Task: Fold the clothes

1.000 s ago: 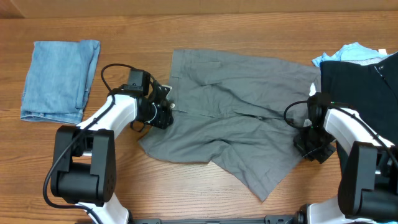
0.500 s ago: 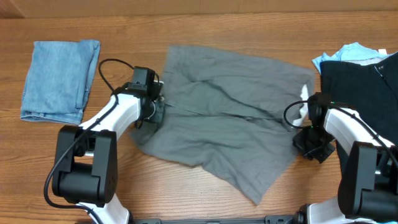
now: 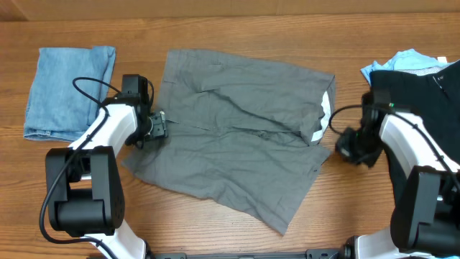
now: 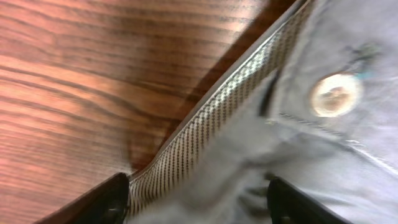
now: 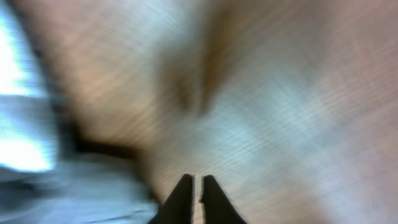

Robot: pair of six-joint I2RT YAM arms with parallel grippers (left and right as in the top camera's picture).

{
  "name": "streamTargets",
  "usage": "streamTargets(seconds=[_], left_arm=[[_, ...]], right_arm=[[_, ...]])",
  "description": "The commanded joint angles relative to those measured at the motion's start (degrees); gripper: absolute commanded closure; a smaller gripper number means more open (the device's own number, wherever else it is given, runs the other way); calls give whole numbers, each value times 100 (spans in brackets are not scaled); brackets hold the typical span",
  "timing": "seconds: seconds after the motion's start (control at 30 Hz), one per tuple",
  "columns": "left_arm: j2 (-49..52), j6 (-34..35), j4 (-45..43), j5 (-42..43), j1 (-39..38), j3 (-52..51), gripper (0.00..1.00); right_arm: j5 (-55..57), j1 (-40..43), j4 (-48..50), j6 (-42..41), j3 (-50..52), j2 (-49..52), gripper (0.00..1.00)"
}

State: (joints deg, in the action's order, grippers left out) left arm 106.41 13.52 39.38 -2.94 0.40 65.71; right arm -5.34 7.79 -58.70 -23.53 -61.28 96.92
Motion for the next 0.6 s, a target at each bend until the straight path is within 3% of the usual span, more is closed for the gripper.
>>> streamTargets(seconds=[0.0,0.03,0.07,0.1,0.17,0.57], left_arm=[[-721,177,256,286,-22,782,13],[-870,195,282,363,-22,918,1],[-1043,195,286,446,-22,1036,0],[-1237,195,278,452,-22,1121,0],[-1436,192,232,446,-22,1132,0],[-1513,192,238,446,-22,1132,0]], right_arm=[[-599,-4,48,625,-793,-44,84],[-706,0,-31,697,-1038,-44,82],[-920,0,-92,1001,-1248,-44,65],[-1213,0,-31,1443,-1388,-44,53],[-1567,0,173,1910,-1443,-44,40],[-2433,17,844,1871,-1147,688,38]])
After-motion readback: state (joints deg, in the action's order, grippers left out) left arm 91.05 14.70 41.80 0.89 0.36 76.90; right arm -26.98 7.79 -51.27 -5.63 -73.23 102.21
